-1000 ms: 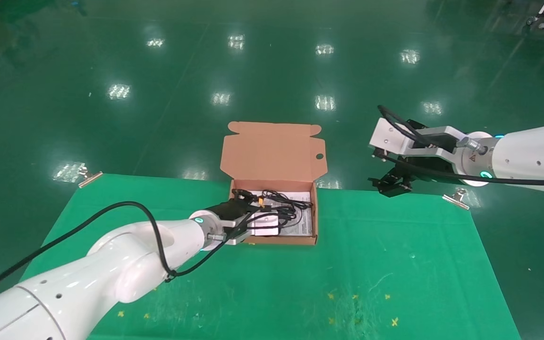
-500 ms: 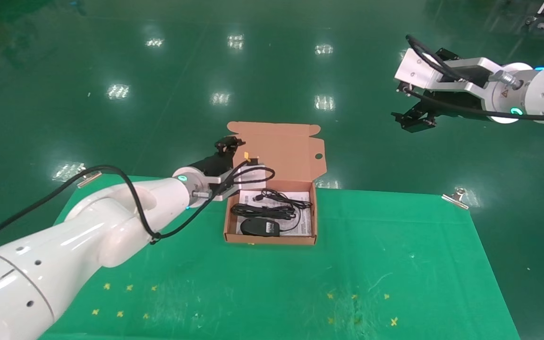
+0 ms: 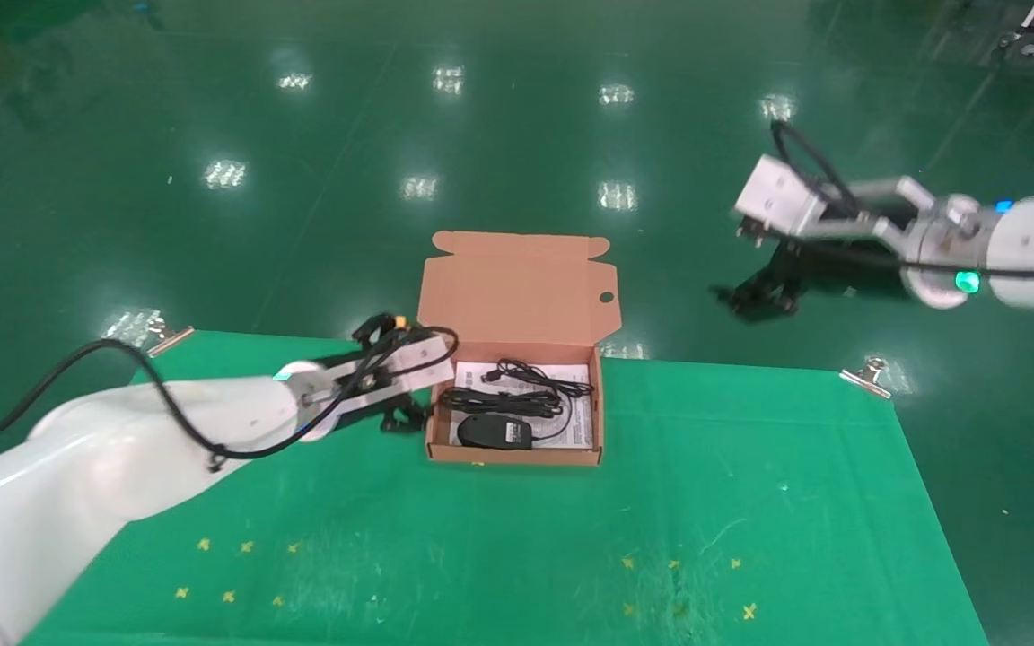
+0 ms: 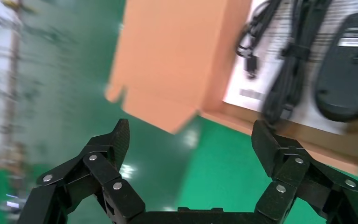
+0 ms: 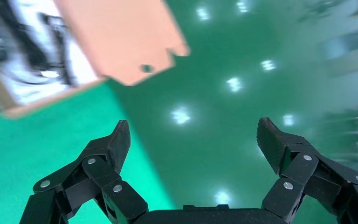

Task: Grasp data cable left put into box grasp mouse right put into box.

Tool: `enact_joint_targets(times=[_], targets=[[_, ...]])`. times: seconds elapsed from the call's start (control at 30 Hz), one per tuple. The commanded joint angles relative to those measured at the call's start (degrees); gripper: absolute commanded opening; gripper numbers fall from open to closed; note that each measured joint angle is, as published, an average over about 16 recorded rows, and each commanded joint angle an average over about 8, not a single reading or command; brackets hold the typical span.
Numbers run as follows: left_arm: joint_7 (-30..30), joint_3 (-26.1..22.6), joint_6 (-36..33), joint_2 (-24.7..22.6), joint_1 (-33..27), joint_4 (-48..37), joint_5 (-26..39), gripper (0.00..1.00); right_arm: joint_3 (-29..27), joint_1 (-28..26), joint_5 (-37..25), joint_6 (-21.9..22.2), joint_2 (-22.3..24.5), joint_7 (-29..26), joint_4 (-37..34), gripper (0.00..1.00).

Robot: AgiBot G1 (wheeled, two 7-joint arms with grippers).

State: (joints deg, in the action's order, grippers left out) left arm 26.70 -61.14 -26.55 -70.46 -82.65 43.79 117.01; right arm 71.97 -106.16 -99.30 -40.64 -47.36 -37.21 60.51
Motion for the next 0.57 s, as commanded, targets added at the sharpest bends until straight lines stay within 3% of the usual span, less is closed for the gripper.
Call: enact_joint_targets(times=[0.03,0.47,0.57], targets=[[-0.7,1.98,-2.59,1.55,0.92,1.31,-3.3,1.0,-2.33,1.85,2.39,-1.87,0.51,1.11,0.53,1.0],[-5.2,14.72,-19.29,11.56,6.88,9.72,-24.51,1.0,-17.41,13.88,17.88,-14.02,3.84,8.24,4.06,1.0],[-5.72,16.2,-21.23,12.72,7.57,10.69,-26.97,1.0,-19.16,15.27,19.67,-15.43,4.23,9.07,4.47,1.0]])
